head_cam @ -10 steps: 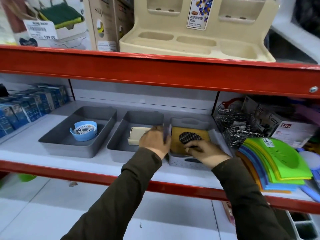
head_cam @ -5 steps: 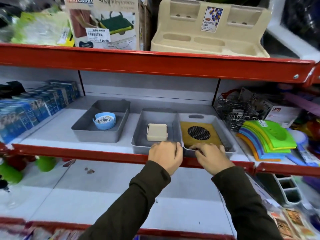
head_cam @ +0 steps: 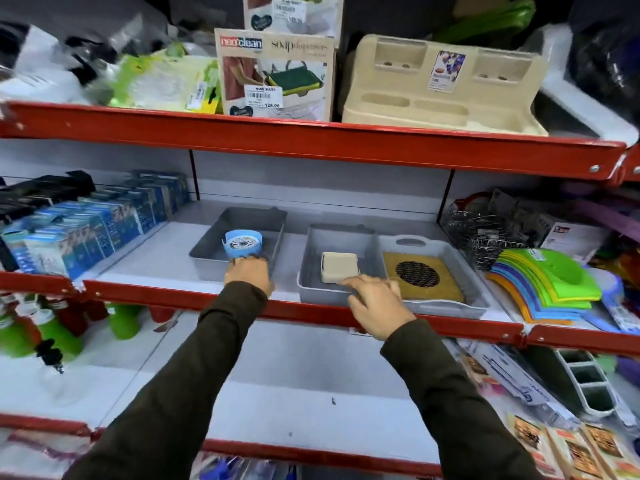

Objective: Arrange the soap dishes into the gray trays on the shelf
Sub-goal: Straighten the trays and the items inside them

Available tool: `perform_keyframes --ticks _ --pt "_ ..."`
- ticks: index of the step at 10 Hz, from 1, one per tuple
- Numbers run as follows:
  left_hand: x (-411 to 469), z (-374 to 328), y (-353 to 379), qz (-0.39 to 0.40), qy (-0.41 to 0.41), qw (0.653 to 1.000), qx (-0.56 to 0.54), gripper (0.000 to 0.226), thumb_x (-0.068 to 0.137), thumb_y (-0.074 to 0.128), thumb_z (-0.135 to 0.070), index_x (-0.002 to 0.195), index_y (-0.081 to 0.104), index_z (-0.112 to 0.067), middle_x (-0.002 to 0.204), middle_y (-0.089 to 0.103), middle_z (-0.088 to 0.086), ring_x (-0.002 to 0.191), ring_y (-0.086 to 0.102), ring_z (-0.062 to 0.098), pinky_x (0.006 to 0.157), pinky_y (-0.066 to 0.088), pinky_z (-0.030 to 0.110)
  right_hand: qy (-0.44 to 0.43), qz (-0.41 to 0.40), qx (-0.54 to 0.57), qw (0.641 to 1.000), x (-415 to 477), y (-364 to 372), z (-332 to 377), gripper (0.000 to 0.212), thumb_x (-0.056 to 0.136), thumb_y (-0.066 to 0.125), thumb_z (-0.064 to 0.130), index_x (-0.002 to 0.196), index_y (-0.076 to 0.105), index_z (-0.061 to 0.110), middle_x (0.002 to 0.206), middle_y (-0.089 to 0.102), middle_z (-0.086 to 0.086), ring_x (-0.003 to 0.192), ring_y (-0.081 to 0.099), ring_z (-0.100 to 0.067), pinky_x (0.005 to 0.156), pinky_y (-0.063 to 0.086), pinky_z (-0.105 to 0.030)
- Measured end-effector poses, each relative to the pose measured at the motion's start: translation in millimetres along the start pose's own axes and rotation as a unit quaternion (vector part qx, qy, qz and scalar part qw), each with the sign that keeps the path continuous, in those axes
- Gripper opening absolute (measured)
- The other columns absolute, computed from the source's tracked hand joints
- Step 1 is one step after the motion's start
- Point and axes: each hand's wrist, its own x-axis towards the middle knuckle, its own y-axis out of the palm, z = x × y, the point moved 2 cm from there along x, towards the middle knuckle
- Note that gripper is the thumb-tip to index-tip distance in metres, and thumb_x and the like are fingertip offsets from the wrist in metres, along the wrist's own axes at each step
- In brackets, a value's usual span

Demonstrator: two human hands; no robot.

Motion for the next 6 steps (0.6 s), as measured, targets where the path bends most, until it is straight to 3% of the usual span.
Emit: perform_keyframes --ticks 2,5,6 --pt "-51.1 -12.2 -1.4 -0.045 0.067 0.997 -0.014 0.043 0.085 0.05 -0.015 0.128 0.056 -0.017 0.128 0.06 0.007 0.121 0.053 0.032 0.1 0.046 0.038 0.016 0.006 0.027 0.999 2.5 13.5 17.1 0.038 0.092 0.04 0.019 0.125 0.056 0.028 0.138 0.057 0.004 0.13 0.046 -0.02 0.101 0.025 -0.039" --pt "-67.7 -19.6 -4.3 -0.019 0.11 0.994 0.002 0.049 0.086 0.046 -0.011 0.135 0.049 -0.014 0.136 0.055 0.009 0.127 0.048 0.03 0.11 0.037 0.037 0.024 -0.001 0.016 1.0 -0.9 15.8 18.8 0.04 0.09 0.039 0.019 0.124 0.055 0.031 0.137 0.057 0.006 0.128 0.046 -0.019 0.094 0.022 -0.034" --pt "-67.0 -17.1 -6.7 -0.022 0.13 0.991 0.011 0.054 0.085 0.046 -0.014 0.139 0.045 -0.016 0.141 0.05 0.009 0.134 0.043 0.03 0.12 0.026 0.042 0.015 -0.064 -0.04 0.997 -8.5 5.7 25.4 0.047 0.087 0.039 0.021 0.13 0.05 0.035 0.137 0.051 0.007 0.124 0.04 -0.021 0.087 0.018 -0.033"
